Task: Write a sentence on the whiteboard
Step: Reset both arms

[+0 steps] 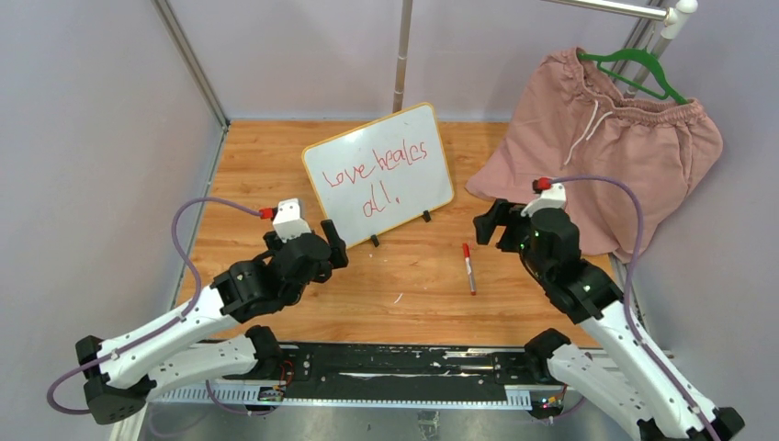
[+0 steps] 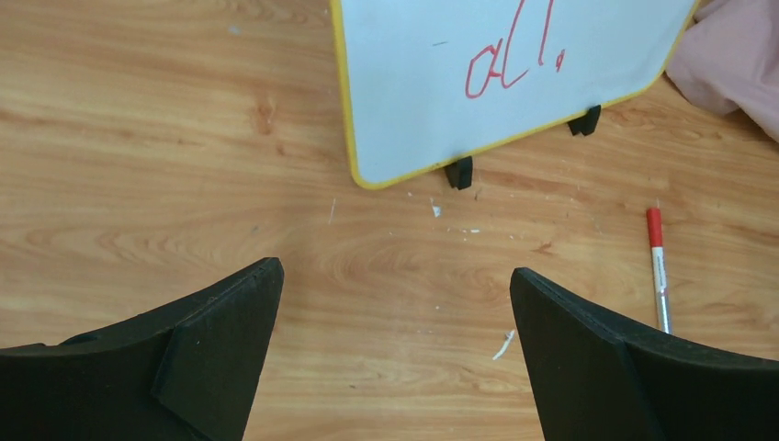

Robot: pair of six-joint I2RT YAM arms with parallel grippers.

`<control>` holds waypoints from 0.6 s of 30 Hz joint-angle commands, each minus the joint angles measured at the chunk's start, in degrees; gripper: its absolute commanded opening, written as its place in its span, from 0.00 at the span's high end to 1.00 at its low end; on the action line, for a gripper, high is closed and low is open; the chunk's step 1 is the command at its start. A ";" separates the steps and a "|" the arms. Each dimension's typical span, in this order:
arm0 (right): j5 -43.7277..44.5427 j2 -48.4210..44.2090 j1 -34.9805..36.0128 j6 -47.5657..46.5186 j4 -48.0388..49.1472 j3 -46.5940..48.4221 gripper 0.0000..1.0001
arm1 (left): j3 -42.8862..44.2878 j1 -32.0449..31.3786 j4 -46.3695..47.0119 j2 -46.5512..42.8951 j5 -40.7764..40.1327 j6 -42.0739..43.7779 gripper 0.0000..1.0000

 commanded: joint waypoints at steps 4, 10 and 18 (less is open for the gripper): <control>7.83 1.14 -0.39 0.53 -7.60 17.18 0.07 | 12.20 -0.17 -9.10 4.32 1.06 -8.45 0.03; 21.39 6.27 8.01 -13.85 -7.81 30.52 0.10 | 26.64 -0.18 -6.40 10.11 4.89 19.85 0.04; 48.01 6.37 24.74 -39.29 17.99 30.26 0.00 | 46.23 -0.18 -2.69 12.57 -1.68 37.47 0.00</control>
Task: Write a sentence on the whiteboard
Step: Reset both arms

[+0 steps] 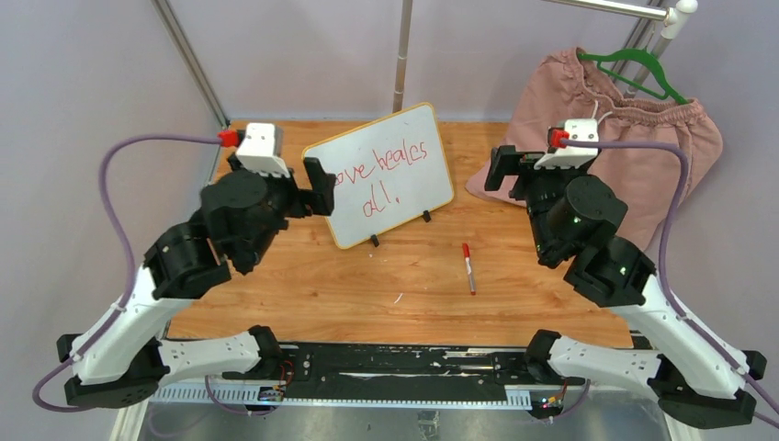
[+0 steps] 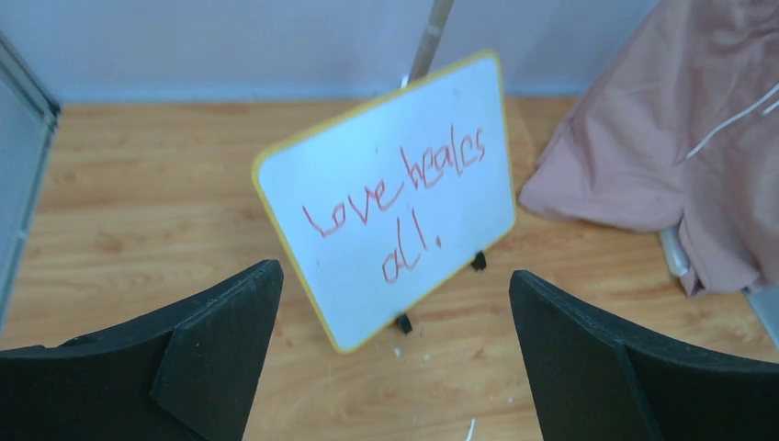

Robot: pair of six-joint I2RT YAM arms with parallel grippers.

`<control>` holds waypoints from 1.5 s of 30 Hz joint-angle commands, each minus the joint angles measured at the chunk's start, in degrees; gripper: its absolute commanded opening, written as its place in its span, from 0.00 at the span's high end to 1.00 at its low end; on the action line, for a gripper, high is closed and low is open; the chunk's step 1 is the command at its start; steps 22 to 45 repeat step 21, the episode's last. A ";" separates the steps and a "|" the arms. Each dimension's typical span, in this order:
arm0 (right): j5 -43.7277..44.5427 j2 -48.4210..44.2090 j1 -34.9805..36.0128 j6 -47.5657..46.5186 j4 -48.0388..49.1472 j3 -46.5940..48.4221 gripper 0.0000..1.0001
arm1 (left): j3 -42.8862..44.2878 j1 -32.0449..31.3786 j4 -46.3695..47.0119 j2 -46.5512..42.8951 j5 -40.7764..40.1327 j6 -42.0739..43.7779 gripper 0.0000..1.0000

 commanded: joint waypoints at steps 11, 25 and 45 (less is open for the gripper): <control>2.74 -22.17 3.22 -10.56 5.98 -11.81 0.00 | 6.57 -0.18 10.97 -13.79 1.00 21.09 0.00; 13.45 -13.04 3.23 -14.15 2.04 -7.97 0.00 | 8.40 -0.18 8.81 -14.64 -7.62 20.25 0.00; 13.45 -13.04 3.23 -14.15 2.04 -7.97 0.00 | 8.40 -0.18 8.81 -14.64 -7.62 20.25 0.00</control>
